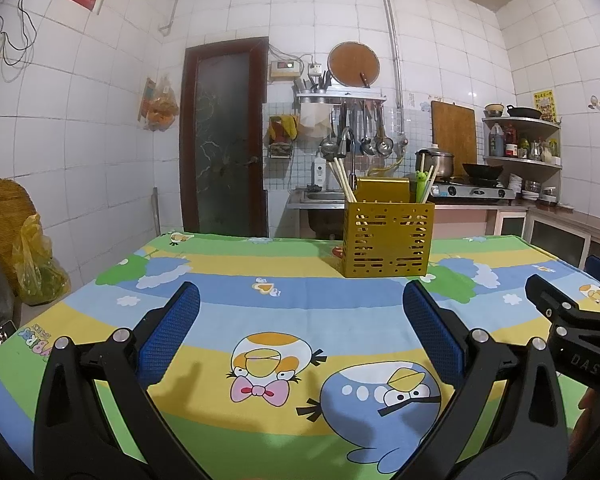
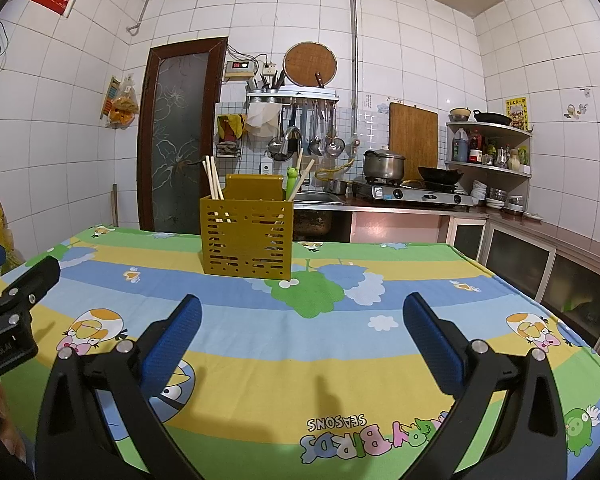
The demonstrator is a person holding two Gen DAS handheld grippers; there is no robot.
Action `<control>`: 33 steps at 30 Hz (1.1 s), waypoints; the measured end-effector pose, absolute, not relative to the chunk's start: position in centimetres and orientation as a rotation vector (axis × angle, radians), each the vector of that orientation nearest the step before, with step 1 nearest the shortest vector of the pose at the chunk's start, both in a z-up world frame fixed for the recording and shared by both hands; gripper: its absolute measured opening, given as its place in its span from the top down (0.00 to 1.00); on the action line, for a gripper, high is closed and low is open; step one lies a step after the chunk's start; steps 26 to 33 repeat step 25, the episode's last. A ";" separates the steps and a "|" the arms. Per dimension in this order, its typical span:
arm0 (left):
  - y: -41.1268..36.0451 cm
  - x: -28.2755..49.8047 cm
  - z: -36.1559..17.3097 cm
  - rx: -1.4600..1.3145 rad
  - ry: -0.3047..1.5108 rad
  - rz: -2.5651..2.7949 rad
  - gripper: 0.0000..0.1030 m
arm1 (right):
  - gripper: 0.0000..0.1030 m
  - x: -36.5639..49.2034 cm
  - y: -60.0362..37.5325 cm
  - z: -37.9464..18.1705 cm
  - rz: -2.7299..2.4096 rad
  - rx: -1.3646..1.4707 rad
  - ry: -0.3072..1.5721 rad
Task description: Organize utensils
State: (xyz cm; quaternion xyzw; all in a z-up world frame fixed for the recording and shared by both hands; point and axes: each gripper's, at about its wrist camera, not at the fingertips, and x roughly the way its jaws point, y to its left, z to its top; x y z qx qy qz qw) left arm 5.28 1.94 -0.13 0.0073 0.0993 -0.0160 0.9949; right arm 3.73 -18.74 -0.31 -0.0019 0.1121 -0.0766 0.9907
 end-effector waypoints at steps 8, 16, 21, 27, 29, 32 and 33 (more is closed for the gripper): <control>2.0 5.3 -0.1 0.017 0.192 -0.031 0.05 | 0.04 3.7 -18.8 -0.3 -0.154 -0.004 0.225; 1.9 5.1 0.0 0.018 0.190 -0.029 0.05 | 0.04 3.7 -18.8 -0.3 -0.153 -0.004 0.225; 1.9 5.1 0.0 0.019 0.188 -0.028 0.05 | 0.04 3.7 -18.8 -0.3 -0.153 -0.004 0.226; 1.9 5.1 0.0 0.019 0.187 -0.028 0.05 | 0.04 3.7 -18.8 -0.3 -0.153 -0.004 0.226; 1.9 5.1 0.0 0.019 0.187 -0.028 0.05 | 0.04 3.7 -18.8 -0.3 -0.153 -0.004 0.226; 1.9 5.1 0.0 0.019 0.187 -0.028 0.05 | 0.04 3.7 -18.8 -0.3 -0.153 -0.004 0.226; 1.9 5.1 0.0 0.019 0.187 -0.028 0.05 | 0.04 3.7 -18.8 -0.3 -0.153 -0.004 0.226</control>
